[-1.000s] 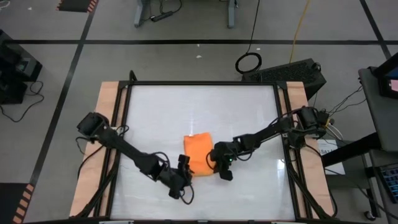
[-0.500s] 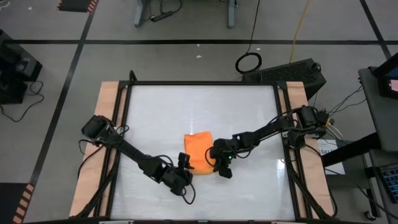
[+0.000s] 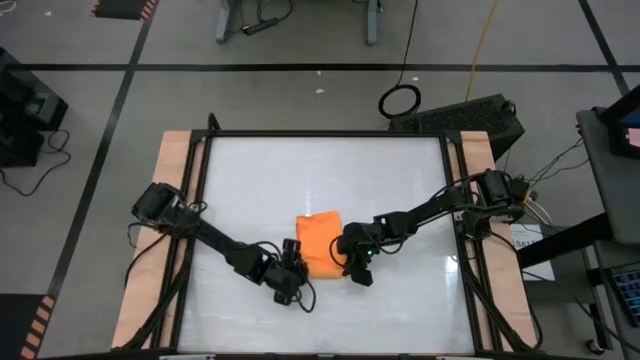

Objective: Roll towel
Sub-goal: Roll the orange towel

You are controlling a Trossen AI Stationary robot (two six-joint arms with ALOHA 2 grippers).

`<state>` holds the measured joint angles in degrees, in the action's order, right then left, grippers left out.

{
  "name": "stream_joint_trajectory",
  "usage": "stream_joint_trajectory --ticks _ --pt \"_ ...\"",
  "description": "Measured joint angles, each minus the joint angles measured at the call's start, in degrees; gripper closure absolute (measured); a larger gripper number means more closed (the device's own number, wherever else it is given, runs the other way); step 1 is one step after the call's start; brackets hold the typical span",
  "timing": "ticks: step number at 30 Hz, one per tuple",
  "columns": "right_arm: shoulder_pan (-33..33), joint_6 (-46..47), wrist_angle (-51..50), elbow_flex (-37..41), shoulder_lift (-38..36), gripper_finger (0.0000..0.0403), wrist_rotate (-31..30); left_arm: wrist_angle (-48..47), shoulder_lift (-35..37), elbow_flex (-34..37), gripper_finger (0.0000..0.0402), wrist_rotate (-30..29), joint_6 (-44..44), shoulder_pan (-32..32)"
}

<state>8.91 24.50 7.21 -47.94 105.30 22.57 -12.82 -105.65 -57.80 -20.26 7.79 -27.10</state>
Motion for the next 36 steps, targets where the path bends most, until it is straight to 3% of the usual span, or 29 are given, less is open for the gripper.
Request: stream_joint_trajectory --ticks 5,14,19,23,30,36 --pt "-0.1 1.2 1.1 0.0 0.0 0.0392 -0.1 1.9 -1.2 0.0 0.0221 3.4 1.0 1.6" --pt "-1.3 8.3 1.0 0.0 0.0 0.0392 1.9 2.8 -2.2 -0.3 0.0379 4.9 8.5 1.9" --pt "-1.5 9.6 1.5 0.0 -0.6 0.0384 4.9 2.7 -2.1 -0.3 0.0382 5.5 12.6 2.0" --pt "-1.6 4.5 1.2 0.1 -4.3 0.034 0.6 2.6 -2.0 -0.3 0.0383 7.3 16.2 2.1" --pt "-0.6 -12.7 -0.6 0.0 -14.0 0.0227 -5.5 3.6 -2.0 -0.3 0.0384 13.9 21.9 3.0" --pt "6.0 -26.7 -6.0 0.0 -17.6 0.0204 -9.1 6.3 -1.9 -0.2 0.0384 18.8 23.5 4.0"
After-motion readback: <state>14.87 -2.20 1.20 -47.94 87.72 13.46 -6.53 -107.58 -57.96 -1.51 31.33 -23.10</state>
